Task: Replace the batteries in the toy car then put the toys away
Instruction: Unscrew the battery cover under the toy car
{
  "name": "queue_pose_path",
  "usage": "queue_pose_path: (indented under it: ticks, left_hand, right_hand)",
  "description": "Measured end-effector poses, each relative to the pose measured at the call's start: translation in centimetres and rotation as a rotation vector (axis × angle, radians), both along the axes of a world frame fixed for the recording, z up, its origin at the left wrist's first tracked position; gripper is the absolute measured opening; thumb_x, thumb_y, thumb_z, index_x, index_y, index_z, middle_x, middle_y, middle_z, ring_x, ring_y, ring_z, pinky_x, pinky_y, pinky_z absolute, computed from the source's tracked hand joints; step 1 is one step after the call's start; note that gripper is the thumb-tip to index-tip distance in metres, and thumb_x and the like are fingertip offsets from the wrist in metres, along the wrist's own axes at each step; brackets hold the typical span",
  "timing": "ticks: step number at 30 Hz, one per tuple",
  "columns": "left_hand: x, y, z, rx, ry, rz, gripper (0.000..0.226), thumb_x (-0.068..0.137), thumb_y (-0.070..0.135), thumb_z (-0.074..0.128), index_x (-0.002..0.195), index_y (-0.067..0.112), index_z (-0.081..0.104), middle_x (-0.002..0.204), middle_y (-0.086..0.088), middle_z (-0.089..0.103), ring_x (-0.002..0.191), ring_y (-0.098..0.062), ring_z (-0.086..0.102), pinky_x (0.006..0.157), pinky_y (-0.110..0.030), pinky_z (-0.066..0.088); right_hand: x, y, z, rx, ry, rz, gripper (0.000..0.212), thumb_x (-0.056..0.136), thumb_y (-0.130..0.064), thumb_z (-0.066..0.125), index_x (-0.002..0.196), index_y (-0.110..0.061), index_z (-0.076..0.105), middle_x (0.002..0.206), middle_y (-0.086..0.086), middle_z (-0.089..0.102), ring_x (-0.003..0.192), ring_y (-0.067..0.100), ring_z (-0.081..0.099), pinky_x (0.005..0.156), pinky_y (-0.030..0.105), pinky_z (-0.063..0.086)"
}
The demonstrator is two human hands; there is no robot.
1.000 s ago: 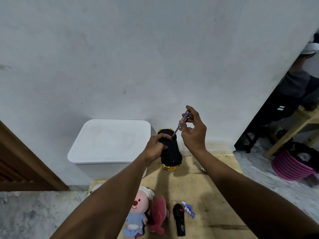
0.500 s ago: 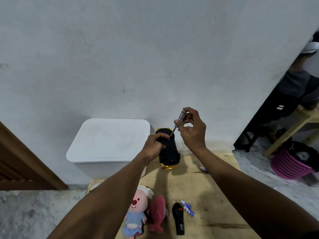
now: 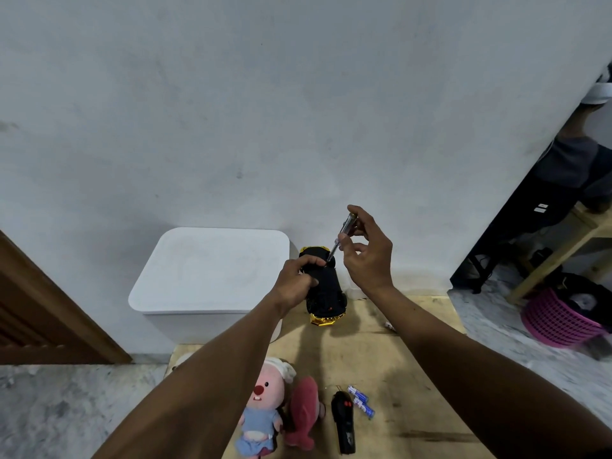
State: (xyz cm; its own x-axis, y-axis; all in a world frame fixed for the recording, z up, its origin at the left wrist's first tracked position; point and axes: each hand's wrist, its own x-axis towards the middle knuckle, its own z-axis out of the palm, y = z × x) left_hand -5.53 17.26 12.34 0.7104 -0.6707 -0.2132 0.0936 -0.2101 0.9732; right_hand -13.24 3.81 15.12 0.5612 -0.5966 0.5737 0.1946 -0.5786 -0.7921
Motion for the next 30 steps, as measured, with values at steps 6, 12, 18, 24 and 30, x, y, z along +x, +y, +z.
queue_pose_path:
  ticks: [6, 12, 18, 24, 30]
  left_hand:
    - [0.0, 0.0, -0.1, -0.001, -0.002, -0.006, 0.046, 0.081, -0.018, 0.046, 0.105, 0.015, 0.068, 0.123, -0.013, 0.057, 0.112, -0.034, 0.057, 0.088, -0.043, 0.058]
    - [0.0, -0.2, -0.1, 0.007, -0.009, -0.001, 0.045, 0.082, -0.017, 0.047, 0.105, 0.016, 0.068, 0.123, -0.012, 0.057, 0.115, -0.035, 0.056, 0.094, -0.049, 0.055]
    - [-0.5, -0.7, -1.0, 0.011, 0.007, 0.032, 0.052, 0.081, -0.016, 0.048, 0.117, 0.018, 0.063, 0.125, -0.01, 0.056, 0.116, -0.035, 0.056, 0.095, -0.051, 0.055]
    - [-1.4, -0.9, -4.0, 0.003, 0.05, 0.047, 0.059, 0.08, -0.015, 0.05, 0.116, 0.032, 0.056, 0.123, 0.0, 0.053, 0.113, -0.028, 0.057, 0.091, -0.046, 0.056]
    - [-1.9, -1.6, -6.7, 0.061, 0.125, 0.063, 0.062, 0.08, -0.009, 0.056, 0.113, 0.044, 0.059, 0.121, -0.005, 0.054, 0.108, -0.03, 0.059, 0.09, -0.049, 0.057]
  right_hand:
    - [0.2, -0.2, -0.1, -0.021, -0.004, -0.008, 0.047, 0.085, -0.002, 0.073, 0.126, -0.021, 0.062, 0.1, 0.001, 0.063, 0.085, 0.01, 0.065, 0.054, 0.039, 0.06]
    - [0.2, -0.5, -0.4, 0.031, 0.024, 0.037, 0.057, 0.087, 0.006, 0.061, 0.138, -0.019, 0.054, 0.108, 0.003, 0.068, 0.087, 0.006, 0.068, 0.066, 0.032, 0.062]
    - [-0.8, -1.5, -0.8, 0.166, 0.018, -0.04, 0.073, 0.089, 0.0, 0.064, 0.146, -0.039, 0.039, 0.101, -0.003, 0.067, 0.084, 0.015, 0.068, 0.066, 0.034, 0.062]
    - [-5.5, -5.9, -6.7, 0.37, 0.278, -0.284, 0.055, 0.087, -0.008, 0.071, 0.13, -0.036, 0.052, 0.095, -0.003, 0.068, 0.078, 0.013, 0.069, 0.07, 0.048, 0.061]
    - [-10.3, -6.5, -14.7, 0.141, 1.005, -0.181, 0.052, 0.074, -0.002, 0.075, 0.125, -0.01, 0.063, 0.1, 0.014, 0.073, 0.094, 0.032, 0.07, 0.08, 0.032, 0.055]
